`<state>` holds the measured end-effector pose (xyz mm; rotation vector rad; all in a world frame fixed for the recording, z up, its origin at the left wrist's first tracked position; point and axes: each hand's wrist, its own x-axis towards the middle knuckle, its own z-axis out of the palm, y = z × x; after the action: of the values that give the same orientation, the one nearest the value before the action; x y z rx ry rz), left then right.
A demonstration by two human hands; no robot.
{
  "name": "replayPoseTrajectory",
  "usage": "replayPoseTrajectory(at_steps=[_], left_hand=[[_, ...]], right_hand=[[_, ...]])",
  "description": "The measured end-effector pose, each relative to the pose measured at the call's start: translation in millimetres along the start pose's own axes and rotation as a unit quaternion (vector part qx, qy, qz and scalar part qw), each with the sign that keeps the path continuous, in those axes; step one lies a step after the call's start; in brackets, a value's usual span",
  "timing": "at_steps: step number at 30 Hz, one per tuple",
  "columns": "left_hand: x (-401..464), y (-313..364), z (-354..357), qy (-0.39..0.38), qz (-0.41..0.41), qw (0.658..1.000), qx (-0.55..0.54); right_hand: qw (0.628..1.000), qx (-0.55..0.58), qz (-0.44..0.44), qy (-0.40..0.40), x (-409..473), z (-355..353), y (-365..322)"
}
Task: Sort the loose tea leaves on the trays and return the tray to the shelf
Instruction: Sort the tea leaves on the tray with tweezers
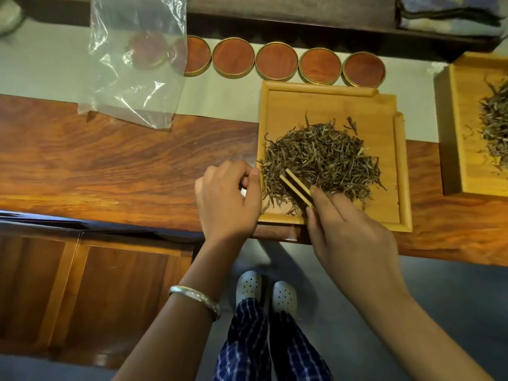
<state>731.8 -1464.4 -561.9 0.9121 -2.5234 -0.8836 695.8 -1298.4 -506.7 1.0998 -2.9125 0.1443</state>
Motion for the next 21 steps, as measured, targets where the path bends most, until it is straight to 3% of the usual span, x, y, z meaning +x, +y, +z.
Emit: replayPoseTrajectory(at_steps=[11,17,21], left_hand=[[-0.4,0.4,0.5,0.004,-0.001,1.0,0.001],[-0.1,0.6,1.1,0.005,-0.002,1.0,0.0],[-0.1,0.8,1.0,0.006,-0.001,1.0,-0.001]], right_hand=[[0.999,0.02,-0.023,-0.025,-9.0,-4.5,-7.0],[0.999,0.037,0.03,0.004,14.3,-14.8,-5.3],[0.998,0.03,0.048,-0.017,44.9,-13.2,-9.2]])
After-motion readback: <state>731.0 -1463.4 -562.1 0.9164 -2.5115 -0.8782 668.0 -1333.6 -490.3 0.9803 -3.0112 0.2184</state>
